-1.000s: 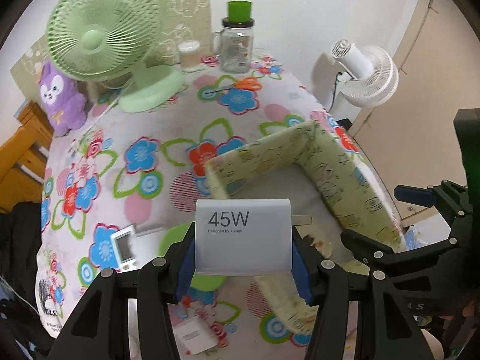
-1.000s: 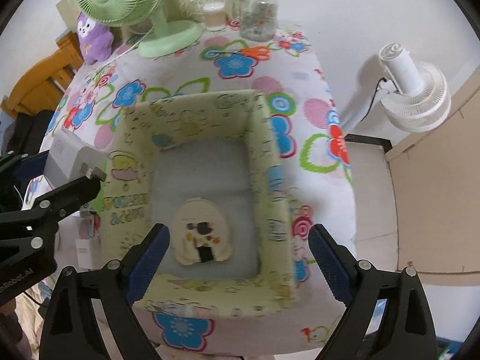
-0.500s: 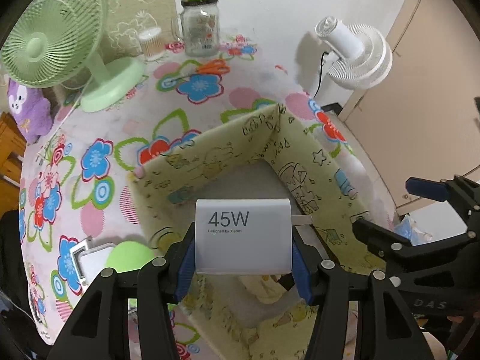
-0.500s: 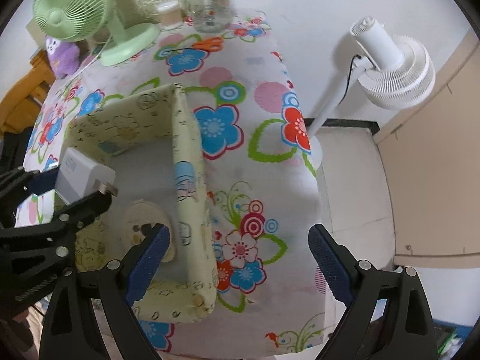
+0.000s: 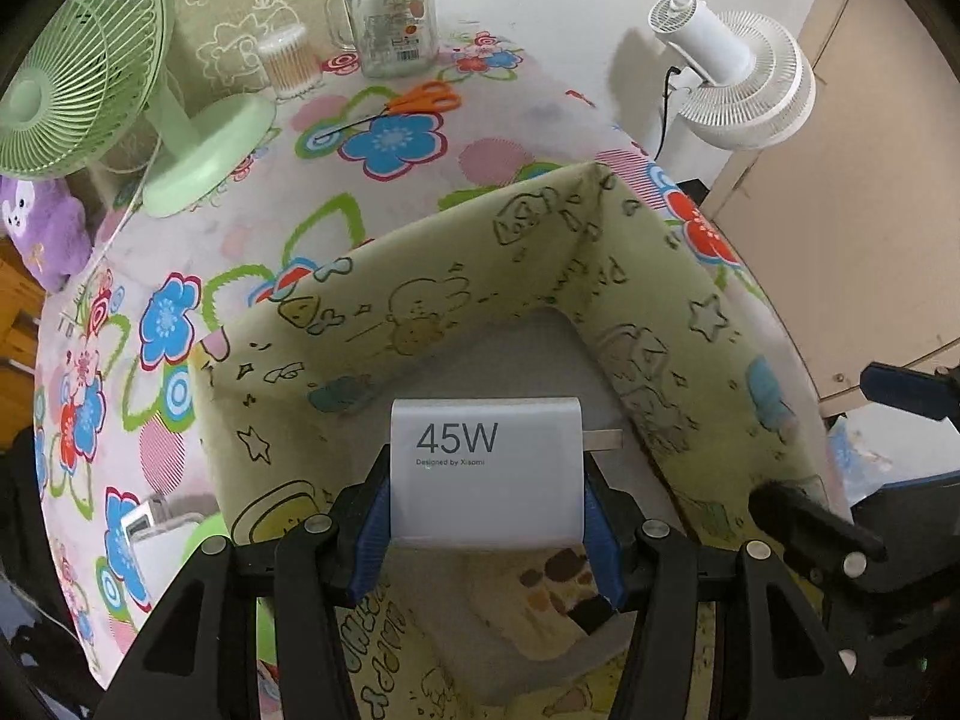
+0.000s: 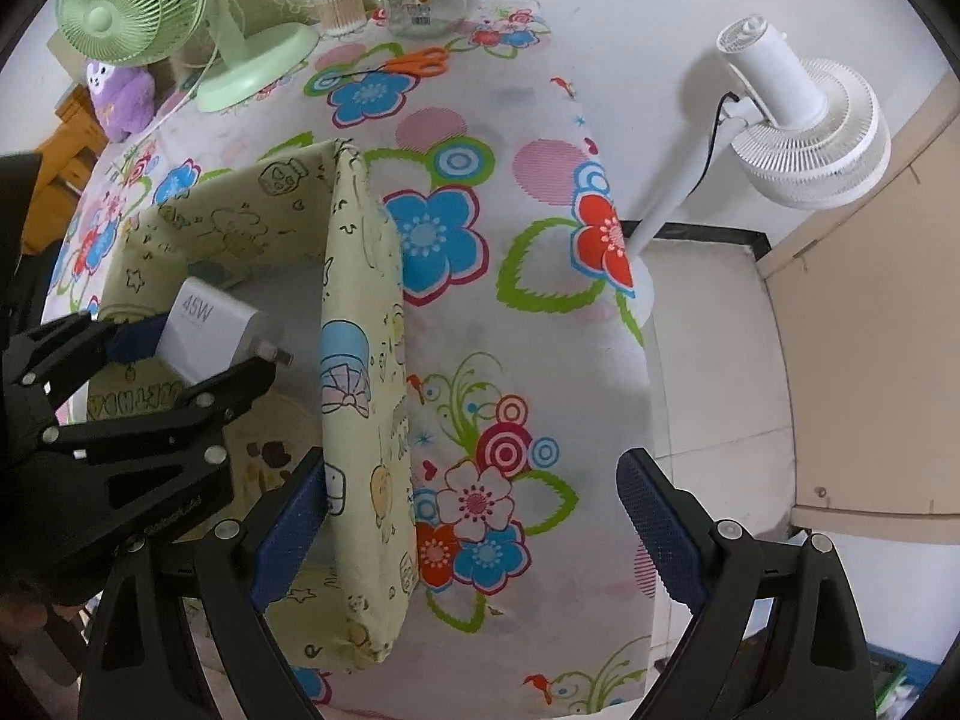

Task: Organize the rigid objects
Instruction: 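Lower the wall charger with the left gripper into the fabric box and release, then withdraw both tools from the fabric box and lift away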

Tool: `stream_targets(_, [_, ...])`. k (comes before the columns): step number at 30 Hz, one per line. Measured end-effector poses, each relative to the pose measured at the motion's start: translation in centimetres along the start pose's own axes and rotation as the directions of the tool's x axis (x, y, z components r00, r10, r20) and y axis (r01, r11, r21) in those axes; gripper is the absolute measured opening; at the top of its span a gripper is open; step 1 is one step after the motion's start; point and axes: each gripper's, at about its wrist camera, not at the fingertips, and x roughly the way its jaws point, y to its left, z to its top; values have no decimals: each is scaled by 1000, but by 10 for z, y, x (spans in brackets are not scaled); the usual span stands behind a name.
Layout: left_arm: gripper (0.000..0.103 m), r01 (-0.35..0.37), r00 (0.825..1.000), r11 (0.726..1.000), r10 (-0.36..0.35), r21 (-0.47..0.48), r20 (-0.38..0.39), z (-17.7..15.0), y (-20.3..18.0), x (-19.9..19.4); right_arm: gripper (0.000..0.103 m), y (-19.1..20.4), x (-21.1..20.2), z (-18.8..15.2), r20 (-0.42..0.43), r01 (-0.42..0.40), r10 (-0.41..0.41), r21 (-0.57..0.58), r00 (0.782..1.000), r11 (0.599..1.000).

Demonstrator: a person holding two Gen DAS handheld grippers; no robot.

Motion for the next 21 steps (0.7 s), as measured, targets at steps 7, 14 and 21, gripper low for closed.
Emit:
stream_targets(7, [69,7,1000,1000,-7,-2,14,1,3,1,95,0,4,-2,-14,-4,4,12,1000,1000])
stream_targets(14, [81,14,1000,1000,-14,5,15,2,5,-5,95,-1,-3,-4,-3,-2,2,32,1000,999])
stream_targets(21, [86,41,998,999,-40,-18,58,-4,17,-32,95,4,-21,-5,41,13,-15,31,999,999])
